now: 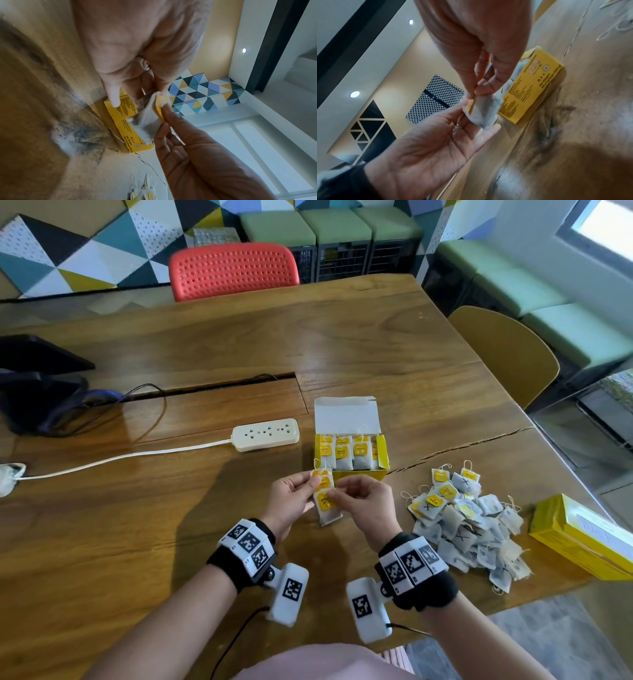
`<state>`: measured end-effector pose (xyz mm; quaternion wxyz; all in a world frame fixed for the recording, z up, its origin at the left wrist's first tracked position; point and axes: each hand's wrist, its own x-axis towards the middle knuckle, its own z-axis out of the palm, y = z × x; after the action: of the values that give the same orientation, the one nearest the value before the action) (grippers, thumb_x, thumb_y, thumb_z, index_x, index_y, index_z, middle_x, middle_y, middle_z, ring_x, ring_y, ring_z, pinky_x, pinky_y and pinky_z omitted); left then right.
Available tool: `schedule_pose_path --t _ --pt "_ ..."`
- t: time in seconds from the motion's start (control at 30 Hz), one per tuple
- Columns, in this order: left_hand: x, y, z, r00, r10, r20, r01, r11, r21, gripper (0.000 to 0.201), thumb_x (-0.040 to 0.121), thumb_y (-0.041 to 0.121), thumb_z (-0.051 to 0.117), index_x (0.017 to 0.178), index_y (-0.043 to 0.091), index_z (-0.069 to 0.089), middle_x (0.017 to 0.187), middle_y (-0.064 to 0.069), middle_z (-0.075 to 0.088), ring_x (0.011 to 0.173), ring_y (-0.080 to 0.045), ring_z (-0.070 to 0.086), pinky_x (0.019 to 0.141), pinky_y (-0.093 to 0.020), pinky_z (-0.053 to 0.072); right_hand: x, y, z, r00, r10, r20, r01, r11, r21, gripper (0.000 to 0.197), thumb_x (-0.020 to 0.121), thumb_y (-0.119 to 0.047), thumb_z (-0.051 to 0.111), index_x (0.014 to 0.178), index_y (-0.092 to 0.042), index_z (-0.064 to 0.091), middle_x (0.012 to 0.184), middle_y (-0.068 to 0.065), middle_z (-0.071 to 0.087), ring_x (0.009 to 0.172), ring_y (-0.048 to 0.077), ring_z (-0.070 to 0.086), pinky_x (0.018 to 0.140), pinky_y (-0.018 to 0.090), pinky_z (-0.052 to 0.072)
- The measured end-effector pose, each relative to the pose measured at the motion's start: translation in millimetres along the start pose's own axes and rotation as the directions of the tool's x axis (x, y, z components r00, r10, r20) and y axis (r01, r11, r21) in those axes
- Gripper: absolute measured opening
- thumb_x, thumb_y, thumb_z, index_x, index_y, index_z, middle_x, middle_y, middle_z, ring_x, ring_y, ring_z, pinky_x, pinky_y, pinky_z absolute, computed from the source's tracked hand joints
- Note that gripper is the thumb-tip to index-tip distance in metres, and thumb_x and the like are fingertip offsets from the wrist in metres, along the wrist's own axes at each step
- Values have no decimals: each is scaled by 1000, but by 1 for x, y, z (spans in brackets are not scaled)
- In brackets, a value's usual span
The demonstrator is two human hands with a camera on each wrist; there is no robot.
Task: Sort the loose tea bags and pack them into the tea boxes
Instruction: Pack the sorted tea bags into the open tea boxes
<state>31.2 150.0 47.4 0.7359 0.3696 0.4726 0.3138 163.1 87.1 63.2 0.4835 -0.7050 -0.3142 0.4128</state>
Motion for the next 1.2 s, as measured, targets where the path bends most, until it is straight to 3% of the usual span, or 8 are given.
schedule_pose_path --t 0.23,0.33,0.53,0.6,0.67,0.77,0.93,1.2 --pt "-3 3 7 1000 -11 -1 11 997 -76 24 92 12 59 112 1 65 107 -17 70 96 -24 67 89 -42 55 8 3 9 992 7 -126 -12 999 -39 15 72 -15 83 79 -16 70 74 0 72 72 14 69 69 28 58" --pt "-9 5 6 998 8 62 -3 996 -93 23 86 6 64 108 2 67 103 -15 72 95 -22 70 83 -36 58 9 1 9 990 20 -142 -21 1000 -11 15 74 -15 82 76 -19 68 76 0 72 73 14 69 69 29 58" --pt "-7 -1 -1 997 -75 21 77 984 -157 22 86 0 63 108 -4 64 95 -15 73 82 -19 72 66 -29 60 11 -6 5 988 154 29 -156 982 107 4 84 -14 73 82 -13 70 83 8 73 80 21 69 75 35 59" --pt "-5 1 -3 993 -116 18 117 976 -182 18 86 -2 62 104 -4 63 88 -11 73 77 -17 72 64 -27 59 19 -11 -2 994 112 0 -112 993 35 4 86 -16 70 82 -16 69 83 5 73 81 21 71 78 39 59" --pt "-3 2 -6 993 -119 26 121 979 -162 14 86 -2 62 100 1 64 90 -10 73 79 -17 72 68 -27 60 36 -15 -14 986 -3 -167 -21 989 -146 2 86 -20 69 86 -18 69 87 0 71 84 18 68 79 34 57" --pt "-3 6 -6 995 -88 49 92 992 -86 16 85 0 64 100 4 66 96 -9 72 86 -17 70 75 -28 59 66 -18 -32 938 -119 -326 -26 913 -407 23 84 -21 68 105 -12 64 106 7 62 99 24 60 88 33 47" --pt "-7 8 -4 996 -50 68 47 998 45 24 85 3 66 109 1 67 97 -6 72 76 -5 70 59 -16 52 96 -12 -40 977 -10 -213 -117 809 -576 44 85 -18 66 125 -8 50 128 16 47 116 29 47 94 30 37" --pt "-6 11 -10 997 -51 64 47 997 53 20 84 5 67 104 7 69 104 -9 72 93 -17 70 77 -28 59 116 -15 -40 975 73 -210 -193 747 -637 46 85 -22 66 124 -5 48 126 17 55 119 32 49 94 36 41"
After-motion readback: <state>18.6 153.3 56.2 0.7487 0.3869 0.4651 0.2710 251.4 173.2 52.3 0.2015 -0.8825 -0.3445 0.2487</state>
